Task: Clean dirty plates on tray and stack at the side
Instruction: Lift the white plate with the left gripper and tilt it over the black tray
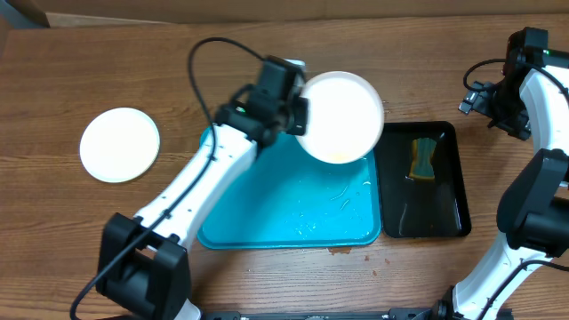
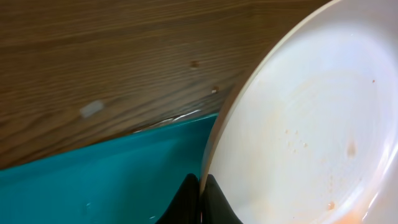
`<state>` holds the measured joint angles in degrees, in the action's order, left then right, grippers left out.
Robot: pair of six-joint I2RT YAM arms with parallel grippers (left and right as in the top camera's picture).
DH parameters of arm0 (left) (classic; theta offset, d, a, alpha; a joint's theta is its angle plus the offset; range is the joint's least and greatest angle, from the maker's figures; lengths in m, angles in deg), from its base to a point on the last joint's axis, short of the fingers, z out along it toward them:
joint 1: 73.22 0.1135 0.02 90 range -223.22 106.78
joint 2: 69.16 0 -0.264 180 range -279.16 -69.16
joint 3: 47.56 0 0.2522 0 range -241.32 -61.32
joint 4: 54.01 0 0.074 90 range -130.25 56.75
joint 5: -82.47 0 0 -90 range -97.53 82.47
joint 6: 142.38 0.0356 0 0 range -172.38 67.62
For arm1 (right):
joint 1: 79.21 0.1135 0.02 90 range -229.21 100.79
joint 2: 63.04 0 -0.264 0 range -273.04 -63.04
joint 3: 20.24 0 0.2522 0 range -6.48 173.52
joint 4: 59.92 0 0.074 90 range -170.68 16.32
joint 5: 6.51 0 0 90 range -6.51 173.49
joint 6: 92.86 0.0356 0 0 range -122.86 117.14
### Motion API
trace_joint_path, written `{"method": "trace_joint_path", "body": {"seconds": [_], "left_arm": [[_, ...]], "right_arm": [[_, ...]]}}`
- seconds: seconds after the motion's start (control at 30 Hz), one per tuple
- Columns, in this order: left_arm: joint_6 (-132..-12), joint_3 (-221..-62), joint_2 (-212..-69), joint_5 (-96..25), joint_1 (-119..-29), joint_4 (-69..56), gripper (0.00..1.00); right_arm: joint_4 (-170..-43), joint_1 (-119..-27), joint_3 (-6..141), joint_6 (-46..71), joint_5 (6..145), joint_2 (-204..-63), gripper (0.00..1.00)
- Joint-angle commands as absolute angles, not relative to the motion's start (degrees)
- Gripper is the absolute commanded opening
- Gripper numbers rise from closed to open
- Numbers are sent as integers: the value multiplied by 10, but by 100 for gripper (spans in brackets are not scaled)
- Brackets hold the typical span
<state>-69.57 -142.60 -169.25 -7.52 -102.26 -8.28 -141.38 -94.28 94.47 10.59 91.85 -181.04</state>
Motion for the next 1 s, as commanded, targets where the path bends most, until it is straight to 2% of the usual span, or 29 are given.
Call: {"method": "trace_joint_path", "body": {"seconds": [0.0,0.23,0.43,0.67,0.97], "left_arm": [[-708,-1442,-1694,-26,-1072,-106,4],[-705,-1442,-1694,91,-1182,-146,4],[-650,-1442,-1694,200,-1262,-186,4],[-547,-1442,-1702,275,-1324,-242,4],[-387,-1442,-1739,356,-1360,-322,4]], "right_arm": [[-1412,-944,955,106,923,-1791,100],[-1412,-944,955,106,923,-1791,100],[-1412,-944,955,106,923,-1791,100],[-1412,-944,955,106,923,-1791,100],[-1412,-944,955,106,923,-1791,100]]}}
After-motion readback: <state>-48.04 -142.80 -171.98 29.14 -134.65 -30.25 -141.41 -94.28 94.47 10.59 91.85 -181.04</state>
